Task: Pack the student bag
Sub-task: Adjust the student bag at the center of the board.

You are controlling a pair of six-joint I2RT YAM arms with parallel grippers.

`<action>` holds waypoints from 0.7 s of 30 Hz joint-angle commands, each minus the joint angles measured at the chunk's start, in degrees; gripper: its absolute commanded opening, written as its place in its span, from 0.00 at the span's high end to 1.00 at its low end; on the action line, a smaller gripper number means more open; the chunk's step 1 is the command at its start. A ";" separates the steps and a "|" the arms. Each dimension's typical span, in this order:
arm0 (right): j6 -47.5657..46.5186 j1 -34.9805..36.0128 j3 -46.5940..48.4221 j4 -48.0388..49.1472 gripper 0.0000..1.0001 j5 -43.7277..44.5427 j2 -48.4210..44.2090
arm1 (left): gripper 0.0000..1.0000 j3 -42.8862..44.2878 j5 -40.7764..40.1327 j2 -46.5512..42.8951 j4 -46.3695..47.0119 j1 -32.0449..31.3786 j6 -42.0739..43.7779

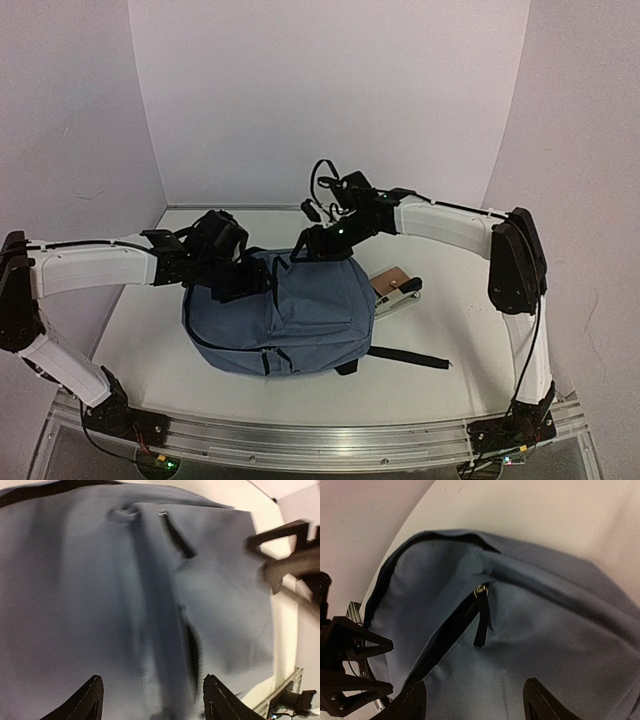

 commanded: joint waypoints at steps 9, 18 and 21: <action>2.15 3.32 -2.75 -0.55 0.36 -1.92 -3.75 | 0.52 8.91 1.11 8.55 -2.57 0.14 1.00; 2.32 5.74 -1.40 -1.61 0.37 1.94 -2.04 | 0.64 4.72 -1.81 5.73 -3.63 0.23 -4.09; 2.40 6.39 -0.19 -1.93 0.37 2.55 -0.89 | 0.64 2.35 -1.98 3.83 -1.93 0.23 -5.83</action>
